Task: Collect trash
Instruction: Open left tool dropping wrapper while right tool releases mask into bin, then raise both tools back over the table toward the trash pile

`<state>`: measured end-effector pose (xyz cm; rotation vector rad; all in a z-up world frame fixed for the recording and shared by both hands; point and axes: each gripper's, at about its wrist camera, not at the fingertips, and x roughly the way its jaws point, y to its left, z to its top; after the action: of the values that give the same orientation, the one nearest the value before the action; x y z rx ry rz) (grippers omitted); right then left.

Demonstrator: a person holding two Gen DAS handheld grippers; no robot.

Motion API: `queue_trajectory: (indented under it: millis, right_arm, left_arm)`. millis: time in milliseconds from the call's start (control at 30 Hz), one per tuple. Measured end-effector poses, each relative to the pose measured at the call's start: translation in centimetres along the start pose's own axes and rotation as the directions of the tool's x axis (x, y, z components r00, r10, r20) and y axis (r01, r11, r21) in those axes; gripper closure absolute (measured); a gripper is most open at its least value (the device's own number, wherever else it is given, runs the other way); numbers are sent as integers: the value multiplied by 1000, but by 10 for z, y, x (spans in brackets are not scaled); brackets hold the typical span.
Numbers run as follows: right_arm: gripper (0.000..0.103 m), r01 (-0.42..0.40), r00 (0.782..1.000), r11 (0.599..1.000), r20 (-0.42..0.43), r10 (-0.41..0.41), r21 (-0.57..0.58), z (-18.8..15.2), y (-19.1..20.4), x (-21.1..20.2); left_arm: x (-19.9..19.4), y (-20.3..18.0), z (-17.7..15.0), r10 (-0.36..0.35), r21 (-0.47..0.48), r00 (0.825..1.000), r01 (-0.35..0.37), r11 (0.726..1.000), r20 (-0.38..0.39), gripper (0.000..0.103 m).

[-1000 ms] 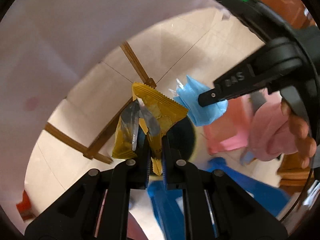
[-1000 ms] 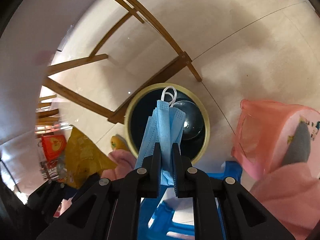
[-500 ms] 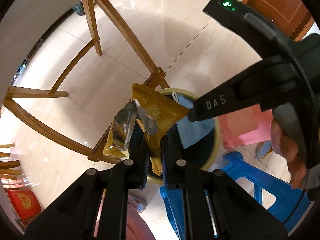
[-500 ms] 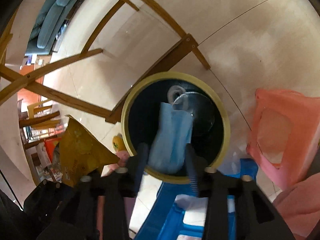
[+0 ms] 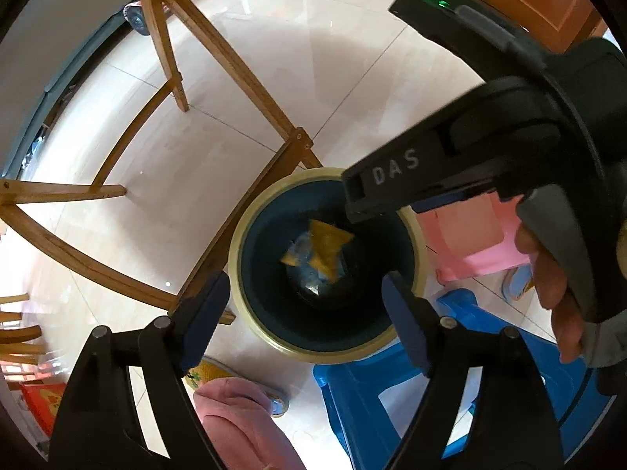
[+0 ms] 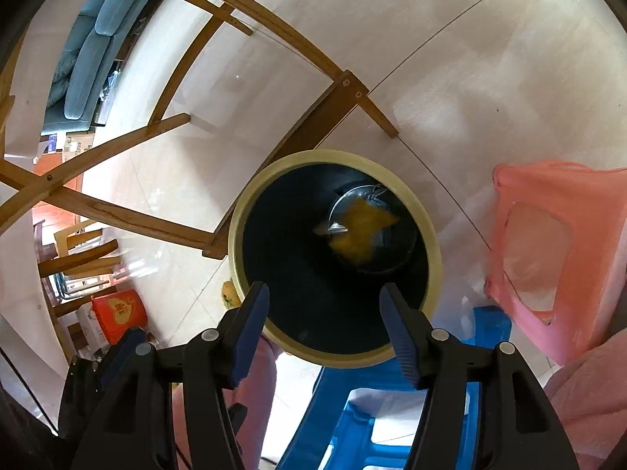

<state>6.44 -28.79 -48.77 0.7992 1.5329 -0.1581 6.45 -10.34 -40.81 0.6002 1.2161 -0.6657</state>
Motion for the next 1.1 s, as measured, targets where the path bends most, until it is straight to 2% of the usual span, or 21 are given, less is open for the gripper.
queue_trajectory:
  millis: [233,467,600,733,833,900,933,1100]
  right_arm:
    - [43,51,998,998,21,-51,-43,2,-2,-3]
    - [43,177,984,978,46,-172,-113,-4,-10,-22]
    - [43,288,957,944,16,-289,-159,-16,-12,-47]
    - [43,356,931,915,-12,-365,-191,-38,-11,-82]
    - [43,357,931,906,14,-364,-228,-59,0,-121]
    - [43,329,944,911,64,-323,-249,-73,13,-152]
    - [43,342,940,905,76,-334,-254,-78,20,-163]
    - [43,268,957,905,199,-212,-329,-109,68,-234]
  left_arm:
    - [-6,-9,-1,-1,20,1000,1,1000,-6,25]
    - [-33,-24,-6,-35,58,999,35,998,5,25]
    - [-61,-32,-16,-55,81,998,53,995,24,25]
    - [-105,-40,-26,-66,90,995,60,994,69,25]
    - [-146,-45,-32,-57,102,989,44,994,135,25]
    - [-177,-44,-35,-39,98,981,20,995,188,25]
    - [-190,-42,-37,-28,87,978,10,996,209,25]
    - [-253,-22,-41,28,-12,958,-25,1000,286,25]
